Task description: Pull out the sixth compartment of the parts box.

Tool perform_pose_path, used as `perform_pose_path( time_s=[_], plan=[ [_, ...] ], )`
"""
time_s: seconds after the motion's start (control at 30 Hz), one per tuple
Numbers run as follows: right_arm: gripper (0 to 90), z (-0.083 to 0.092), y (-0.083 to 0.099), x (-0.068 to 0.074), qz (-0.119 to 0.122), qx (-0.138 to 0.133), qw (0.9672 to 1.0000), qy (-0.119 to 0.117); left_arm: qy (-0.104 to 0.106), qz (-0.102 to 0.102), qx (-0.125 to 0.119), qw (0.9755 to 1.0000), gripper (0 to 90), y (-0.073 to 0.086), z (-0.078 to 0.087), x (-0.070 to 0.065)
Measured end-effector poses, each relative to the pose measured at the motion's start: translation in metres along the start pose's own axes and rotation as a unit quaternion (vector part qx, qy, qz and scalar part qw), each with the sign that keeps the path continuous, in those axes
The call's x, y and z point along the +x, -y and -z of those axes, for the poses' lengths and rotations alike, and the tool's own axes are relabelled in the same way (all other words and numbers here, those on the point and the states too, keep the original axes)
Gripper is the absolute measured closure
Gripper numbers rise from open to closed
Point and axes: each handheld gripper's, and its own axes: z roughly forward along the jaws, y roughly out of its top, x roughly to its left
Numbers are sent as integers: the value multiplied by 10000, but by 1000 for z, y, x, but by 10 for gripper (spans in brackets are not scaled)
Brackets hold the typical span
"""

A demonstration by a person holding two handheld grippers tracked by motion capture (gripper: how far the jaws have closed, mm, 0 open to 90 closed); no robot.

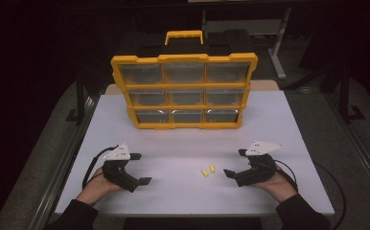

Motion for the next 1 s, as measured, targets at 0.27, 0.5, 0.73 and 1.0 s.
perform_pose_path(
  time_s=[0.27, 0.5, 0.73, 1.0],
  plan=[
    [76, -3, -4, 0, 12, -16, 10000, 21, 49, 30, 22, 10000, 0, 1, -1, 0],
    [76, -5, -6, -1, 25, -37, 10000, 7, 38, 37, 9, 10000, 0, 2, 0, 0],
    [76, -6, -10, -2, 34, -78, 10000, -2, 32, 1, 11, 10000, 0, 2, 0, -1],
    [77, -8, -14, -3, 29, -132, 9999, -2, 23, 25, 6, 10000, 0, 1, 0, -1]
  ],
)
